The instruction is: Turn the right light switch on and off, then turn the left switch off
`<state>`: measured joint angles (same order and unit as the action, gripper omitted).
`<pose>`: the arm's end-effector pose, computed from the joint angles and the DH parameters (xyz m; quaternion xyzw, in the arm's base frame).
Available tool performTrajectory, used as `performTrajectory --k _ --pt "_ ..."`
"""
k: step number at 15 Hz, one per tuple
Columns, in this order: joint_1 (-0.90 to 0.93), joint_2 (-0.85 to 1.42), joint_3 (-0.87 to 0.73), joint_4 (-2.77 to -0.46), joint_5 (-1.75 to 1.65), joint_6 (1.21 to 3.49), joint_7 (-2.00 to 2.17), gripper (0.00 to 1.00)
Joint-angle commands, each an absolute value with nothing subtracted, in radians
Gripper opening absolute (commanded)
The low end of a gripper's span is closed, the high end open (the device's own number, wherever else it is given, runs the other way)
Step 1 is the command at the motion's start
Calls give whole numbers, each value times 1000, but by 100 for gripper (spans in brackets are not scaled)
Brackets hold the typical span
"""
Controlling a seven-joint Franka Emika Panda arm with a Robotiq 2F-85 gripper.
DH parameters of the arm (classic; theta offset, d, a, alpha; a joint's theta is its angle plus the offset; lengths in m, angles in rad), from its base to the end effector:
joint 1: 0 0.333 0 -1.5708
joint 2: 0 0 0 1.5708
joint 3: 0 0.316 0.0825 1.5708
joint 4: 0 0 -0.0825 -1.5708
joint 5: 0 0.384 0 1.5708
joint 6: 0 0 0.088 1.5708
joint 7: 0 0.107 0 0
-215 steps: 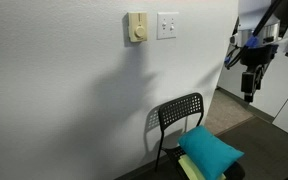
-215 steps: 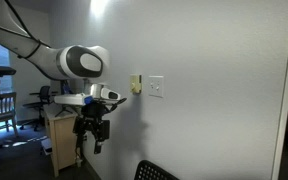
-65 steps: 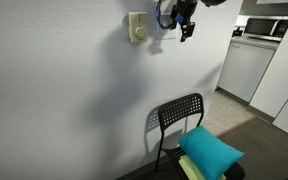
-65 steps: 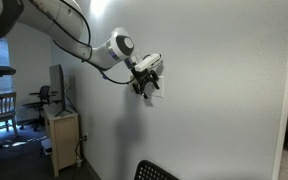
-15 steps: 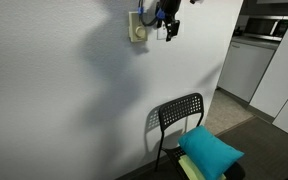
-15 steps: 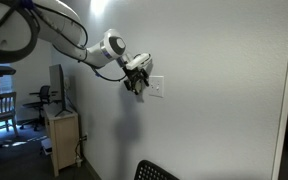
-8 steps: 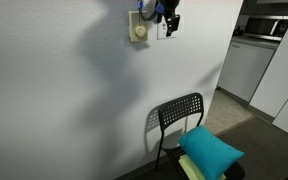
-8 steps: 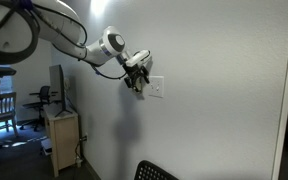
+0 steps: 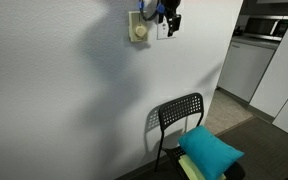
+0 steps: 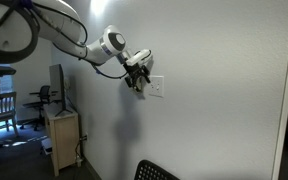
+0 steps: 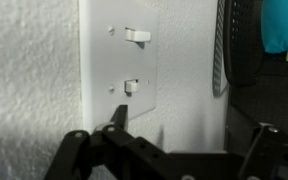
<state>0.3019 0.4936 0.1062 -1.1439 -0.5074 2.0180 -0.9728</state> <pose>0.6914 0.2450 0.5696 0.7037 0.6499 0.1157 0.2627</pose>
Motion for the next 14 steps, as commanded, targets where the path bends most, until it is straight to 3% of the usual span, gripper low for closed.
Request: performTrajectory --k 1,14 --pt "287 498 89 -1120 -510 1986 -971 100" --pt "240 524 100 -1188 -400 2019 -983 100"
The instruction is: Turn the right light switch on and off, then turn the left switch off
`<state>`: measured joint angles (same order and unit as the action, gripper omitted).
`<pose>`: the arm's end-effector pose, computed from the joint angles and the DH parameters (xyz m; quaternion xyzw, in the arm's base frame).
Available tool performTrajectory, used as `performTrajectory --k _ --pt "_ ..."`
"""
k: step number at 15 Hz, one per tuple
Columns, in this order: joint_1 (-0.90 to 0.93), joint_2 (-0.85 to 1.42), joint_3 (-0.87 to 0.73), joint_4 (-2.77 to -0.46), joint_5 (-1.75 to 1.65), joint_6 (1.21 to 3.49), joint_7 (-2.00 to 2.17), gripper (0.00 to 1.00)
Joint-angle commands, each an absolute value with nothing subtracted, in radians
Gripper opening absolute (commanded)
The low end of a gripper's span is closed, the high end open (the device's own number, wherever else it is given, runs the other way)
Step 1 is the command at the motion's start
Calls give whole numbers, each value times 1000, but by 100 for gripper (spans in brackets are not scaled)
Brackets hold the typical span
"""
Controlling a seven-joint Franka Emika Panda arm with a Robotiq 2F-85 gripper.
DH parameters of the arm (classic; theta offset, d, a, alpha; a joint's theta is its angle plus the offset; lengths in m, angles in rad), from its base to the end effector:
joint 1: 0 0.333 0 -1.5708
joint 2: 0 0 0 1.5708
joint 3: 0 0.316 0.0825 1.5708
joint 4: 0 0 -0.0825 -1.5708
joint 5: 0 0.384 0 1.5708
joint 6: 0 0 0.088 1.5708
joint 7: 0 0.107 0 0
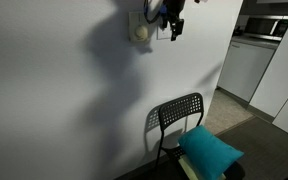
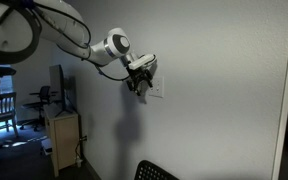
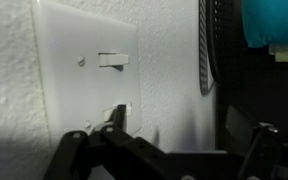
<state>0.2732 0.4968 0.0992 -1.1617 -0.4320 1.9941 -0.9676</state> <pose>0.6970 0.2241 0.5536 0.7311 0.6357 0.1026 0.2256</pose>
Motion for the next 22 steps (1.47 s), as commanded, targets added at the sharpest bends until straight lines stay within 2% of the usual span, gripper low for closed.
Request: performTrajectory --k 1,10,15,22 --pt "239 524 99 -1187 -395 2019 -983 100" --pt "261 456 93 -1236 -412 1975 -960 100" --pt "273 343 88 -1383 -435 1982 -862 100" --pt "270 183 108 -1617 -501 1967 -408 100"
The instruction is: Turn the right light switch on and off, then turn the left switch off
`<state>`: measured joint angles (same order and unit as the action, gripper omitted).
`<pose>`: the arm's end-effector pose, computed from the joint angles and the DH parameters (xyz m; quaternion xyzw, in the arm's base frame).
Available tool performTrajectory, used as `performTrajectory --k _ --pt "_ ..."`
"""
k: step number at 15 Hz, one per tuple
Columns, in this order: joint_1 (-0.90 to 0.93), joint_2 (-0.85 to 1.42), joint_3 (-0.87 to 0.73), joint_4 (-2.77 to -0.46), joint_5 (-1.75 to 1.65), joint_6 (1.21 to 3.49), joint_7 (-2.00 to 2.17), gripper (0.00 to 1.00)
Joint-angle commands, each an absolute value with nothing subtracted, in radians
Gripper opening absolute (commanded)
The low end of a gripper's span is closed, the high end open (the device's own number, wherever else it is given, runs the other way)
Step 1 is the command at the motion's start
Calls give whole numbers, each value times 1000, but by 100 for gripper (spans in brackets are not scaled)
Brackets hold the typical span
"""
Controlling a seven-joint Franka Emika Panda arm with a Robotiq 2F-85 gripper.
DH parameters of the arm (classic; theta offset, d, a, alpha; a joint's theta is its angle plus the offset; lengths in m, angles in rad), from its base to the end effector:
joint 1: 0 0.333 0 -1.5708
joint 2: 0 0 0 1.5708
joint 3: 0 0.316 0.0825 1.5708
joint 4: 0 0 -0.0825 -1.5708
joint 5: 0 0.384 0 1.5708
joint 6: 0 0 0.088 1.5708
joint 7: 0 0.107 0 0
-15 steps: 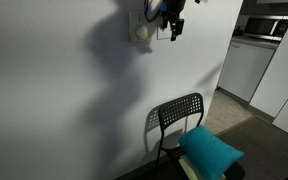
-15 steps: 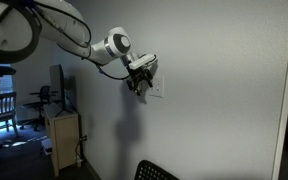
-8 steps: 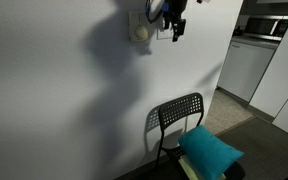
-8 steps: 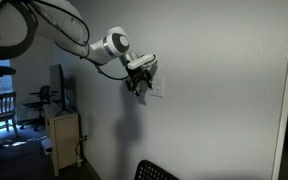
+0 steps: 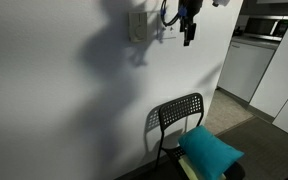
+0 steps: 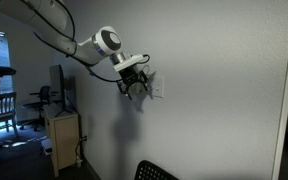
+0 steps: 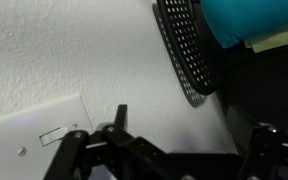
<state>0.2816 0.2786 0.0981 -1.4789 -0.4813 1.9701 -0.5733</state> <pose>0.6349 0.2124 0.5450 0.8308 0.5025 0.0829 0.2244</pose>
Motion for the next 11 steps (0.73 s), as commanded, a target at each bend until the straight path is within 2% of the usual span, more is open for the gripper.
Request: performTrajectory --k 1,6,7,11 --pt "266 165 112 -1646 -496 1960 -342 100" --pt "252 83 123 -1775 -420 1970 -48 100" --pt "257 146 130 -1688 -453 1951 -119 100" --pt "254 111 133 -1734 -436 1951 -50 100"
